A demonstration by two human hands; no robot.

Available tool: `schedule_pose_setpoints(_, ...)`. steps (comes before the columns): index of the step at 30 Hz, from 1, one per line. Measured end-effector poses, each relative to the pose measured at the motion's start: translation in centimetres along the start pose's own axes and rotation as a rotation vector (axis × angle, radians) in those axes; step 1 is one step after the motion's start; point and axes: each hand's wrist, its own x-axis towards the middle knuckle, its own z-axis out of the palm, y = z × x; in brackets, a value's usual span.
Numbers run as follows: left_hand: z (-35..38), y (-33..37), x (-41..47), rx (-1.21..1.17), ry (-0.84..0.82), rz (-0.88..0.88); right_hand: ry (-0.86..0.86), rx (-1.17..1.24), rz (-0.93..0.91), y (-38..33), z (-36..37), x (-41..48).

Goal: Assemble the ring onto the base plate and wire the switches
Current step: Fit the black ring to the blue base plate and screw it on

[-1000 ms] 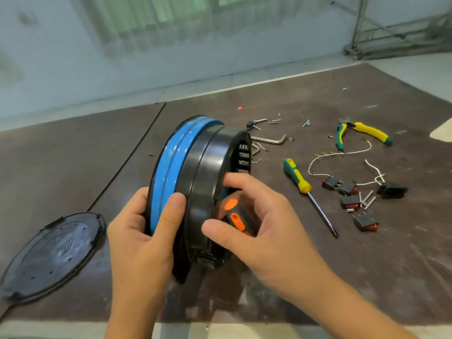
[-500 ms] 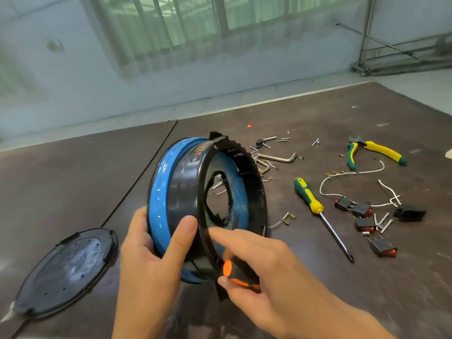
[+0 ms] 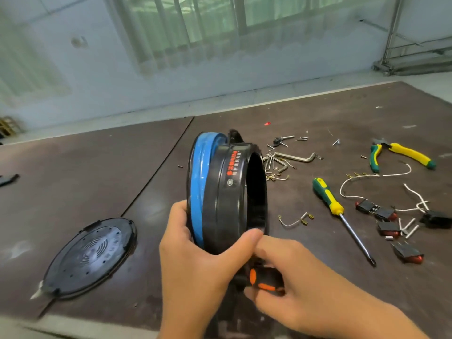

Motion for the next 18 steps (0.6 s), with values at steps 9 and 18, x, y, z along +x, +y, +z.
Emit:
schedule_pose_setpoints(9, 1.0, 0.0, -0.6, 0.04, -0.068, 0.059, 0.493, 0.713, 0.035, -0.6, -3.9, -0.1)
schedule_pose_setpoints(18, 1.6, -0.3, -0.9, -0.174, -0.243, 0.08, 0.655, 0.702, 0.028, -2.7, -3.0, -0.1)
